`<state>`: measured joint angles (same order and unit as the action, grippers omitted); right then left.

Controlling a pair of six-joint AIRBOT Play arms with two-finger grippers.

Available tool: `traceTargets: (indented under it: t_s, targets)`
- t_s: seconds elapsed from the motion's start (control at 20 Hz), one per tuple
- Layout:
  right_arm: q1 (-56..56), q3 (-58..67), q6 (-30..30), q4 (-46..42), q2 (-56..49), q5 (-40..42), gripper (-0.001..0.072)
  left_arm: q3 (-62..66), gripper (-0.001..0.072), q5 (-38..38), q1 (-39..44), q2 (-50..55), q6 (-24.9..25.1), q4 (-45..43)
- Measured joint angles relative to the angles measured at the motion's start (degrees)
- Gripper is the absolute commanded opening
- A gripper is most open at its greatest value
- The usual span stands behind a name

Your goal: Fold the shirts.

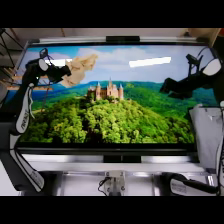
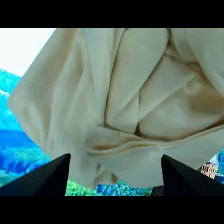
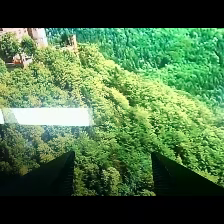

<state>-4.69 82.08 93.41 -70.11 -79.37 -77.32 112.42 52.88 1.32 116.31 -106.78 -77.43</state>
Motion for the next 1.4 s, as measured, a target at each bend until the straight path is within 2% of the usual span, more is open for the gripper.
traceTargets:
  t_s: [0.05, 0.1, 0.15, 0.3, 0.4, 0.6, 0.8, 0.95, 1.1, 1.35, 1.4]
  targets:
    - [0.4, 0.0, 0.0, -0.5, 0.0, 0.2, 0.0585, 0.8, 0.0388, -0.2, 0.0, 1.4, 0.0, 1.3]
    - [0.9, 0.0, 0.0, -0.9, 0.0, 0.2, 0.0585, 1.4, 0.0103, -0.4, 0.0, 2.5, 0.0, 2.4]
    - [1.4, 0.0, 0.0, -1.3, 0.0, 0.2, 0.0585, 1.8, 0.0038, -0.8, 0.0, 3.3, 0.0, 3.6]
    - [2.3, 0.0, -0.1, -2.6, 0.0, -0.1, 0.0585, 2.5, 0.0036, -1.0, -0.1, 3.6, 0.8, 7.5]
    - [2.6, 0.0, -0.1, -3.0, 0.4, -1.1, 0.0585, 2.7, 0.0035, -1.3, 0.7, 0.7, 4.3, 10.0]
    - [2.9, 0.8, -0.1, -5.1, 5.7, -2.6, 0.0584, 2.9, 0.0036, -0.2, 5.7, -14.1, 13.8, 12.0]
    - [2.9, 3.3, -0.5, -9.4, 16.4, -3.1, 0.0584, 2.7, 0.0036, 1.9, 14.4, -32.4, 17.5, 11.1]
    - [2.9, 4.2, -0.6, -11.0, 25.1, -4.4, 0.0585, 1.0, 0.0036, 6.0, 22.4, -40.3, 17.2, 8.6]
    - [2.9, 4.4, 0.3, -11.8, 31.4, -8.2, 0.0585, -4.4, 0.0036, 8.8, 31.0, -42.4, 14.4, 5.3]
    - [2.9, -1.1, 1.5, -12.2, 34.8, -13.4, 0.0585, -18.5, 0.004, 4.4, 40.2, -36.0, 6.7, 2.4]
    - [2.9, -3.5, 1.6, -12.1, 35.0, -13.3, 0.0585, -20.1, 0.0103, 2.9, 41.0, -33.4, 4.9, 2.7]
